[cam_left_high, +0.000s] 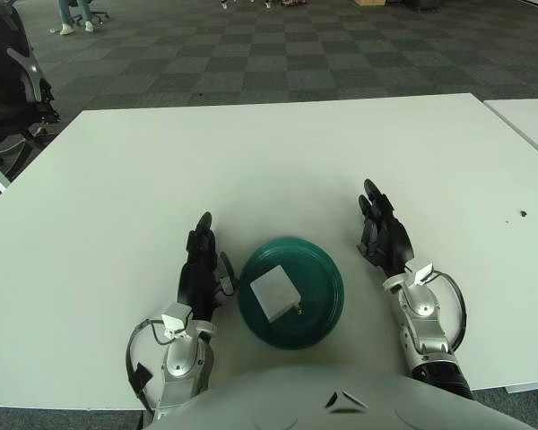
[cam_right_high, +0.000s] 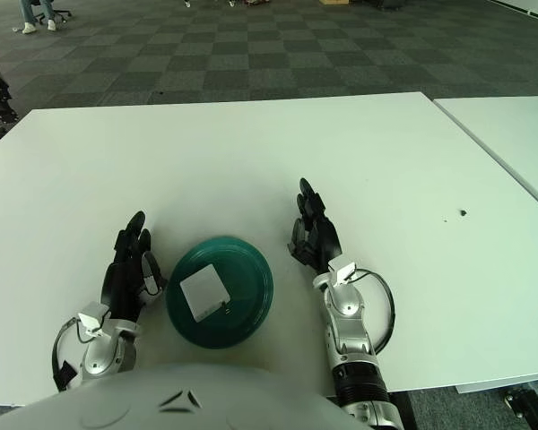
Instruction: Put the charger into the plate.
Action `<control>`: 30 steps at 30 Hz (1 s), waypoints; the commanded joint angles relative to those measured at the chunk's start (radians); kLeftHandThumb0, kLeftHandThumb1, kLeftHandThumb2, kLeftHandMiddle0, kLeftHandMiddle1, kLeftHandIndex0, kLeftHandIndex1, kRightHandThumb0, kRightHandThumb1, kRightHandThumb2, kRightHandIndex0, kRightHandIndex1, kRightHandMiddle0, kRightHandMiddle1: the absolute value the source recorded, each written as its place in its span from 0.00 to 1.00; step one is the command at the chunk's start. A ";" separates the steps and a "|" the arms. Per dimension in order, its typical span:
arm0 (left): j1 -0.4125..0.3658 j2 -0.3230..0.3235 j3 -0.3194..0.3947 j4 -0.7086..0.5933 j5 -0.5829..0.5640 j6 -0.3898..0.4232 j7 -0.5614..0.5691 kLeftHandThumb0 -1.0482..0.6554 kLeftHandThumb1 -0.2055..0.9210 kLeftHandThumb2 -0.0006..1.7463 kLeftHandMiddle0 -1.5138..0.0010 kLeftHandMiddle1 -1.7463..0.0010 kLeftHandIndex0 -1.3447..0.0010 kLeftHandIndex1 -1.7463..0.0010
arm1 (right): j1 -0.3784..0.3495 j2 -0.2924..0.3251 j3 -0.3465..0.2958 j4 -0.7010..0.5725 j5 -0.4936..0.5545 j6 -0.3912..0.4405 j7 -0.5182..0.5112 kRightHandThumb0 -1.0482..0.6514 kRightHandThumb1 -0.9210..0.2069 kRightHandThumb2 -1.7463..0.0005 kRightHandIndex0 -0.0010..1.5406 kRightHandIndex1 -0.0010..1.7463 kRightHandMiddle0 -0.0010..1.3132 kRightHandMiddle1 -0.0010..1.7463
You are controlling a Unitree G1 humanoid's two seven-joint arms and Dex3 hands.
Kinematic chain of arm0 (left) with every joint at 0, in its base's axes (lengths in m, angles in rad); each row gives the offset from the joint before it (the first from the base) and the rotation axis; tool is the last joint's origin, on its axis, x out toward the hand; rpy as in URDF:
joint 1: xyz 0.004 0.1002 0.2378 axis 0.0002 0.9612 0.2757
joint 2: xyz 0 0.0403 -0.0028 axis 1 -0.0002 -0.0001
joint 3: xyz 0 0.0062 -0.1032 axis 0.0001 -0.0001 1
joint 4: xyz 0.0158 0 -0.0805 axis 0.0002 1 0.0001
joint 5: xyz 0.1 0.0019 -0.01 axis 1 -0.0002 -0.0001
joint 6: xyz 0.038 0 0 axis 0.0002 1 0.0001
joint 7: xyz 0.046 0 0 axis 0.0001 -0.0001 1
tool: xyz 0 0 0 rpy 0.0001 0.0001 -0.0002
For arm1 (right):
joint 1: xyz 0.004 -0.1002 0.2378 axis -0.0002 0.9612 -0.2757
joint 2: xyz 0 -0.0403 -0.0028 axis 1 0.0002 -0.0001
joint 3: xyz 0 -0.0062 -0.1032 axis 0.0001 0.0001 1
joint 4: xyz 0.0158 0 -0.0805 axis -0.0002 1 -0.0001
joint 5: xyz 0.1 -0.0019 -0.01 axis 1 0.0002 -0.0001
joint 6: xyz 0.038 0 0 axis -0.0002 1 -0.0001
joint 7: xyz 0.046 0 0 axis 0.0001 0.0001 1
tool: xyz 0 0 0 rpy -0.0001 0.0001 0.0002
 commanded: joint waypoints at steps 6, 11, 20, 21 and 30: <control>0.017 -0.005 0.004 0.032 0.013 0.005 0.029 0.07 1.00 0.61 1.00 1.00 1.00 0.94 | 0.079 0.045 0.002 0.107 -0.014 0.002 -0.043 0.07 0.00 0.44 0.00 0.00 0.00 0.04; 0.017 0.000 0.002 0.039 0.024 -0.015 0.032 0.06 1.00 0.60 1.00 1.00 1.00 0.95 | 0.093 0.048 0.005 0.090 -0.028 -0.004 -0.070 0.07 0.00 0.45 0.00 0.00 0.00 0.03; 0.020 0.005 -0.003 0.043 0.038 -0.035 0.034 0.06 1.00 0.59 1.00 1.00 1.00 0.97 | 0.107 0.049 0.014 0.063 -0.029 -0.008 -0.085 0.07 0.00 0.45 0.00 0.00 0.00 0.02; 0.021 0.006 -0.004 0.044 0.035 -0.039 0.029 0.06 1.00 0.59 1.00 1.00 1.00 0.97 | 0.111 0.050 0.016 0.056 -0.031 -0.007 -0.087 0.07 0.00 0.44 0.00 0.00 0.00 0.02; 0.023 0.018 -0.012 0.047 0.004 -0.051 -0.003 0.05 1.00 0.59 1.00 1.00 1.00 0.98 | 0.138 0.051 0.021 0.010 -0.037 0.020 -0.101 0.06 0.00 0.45 0.00 0.00 0.00 0.00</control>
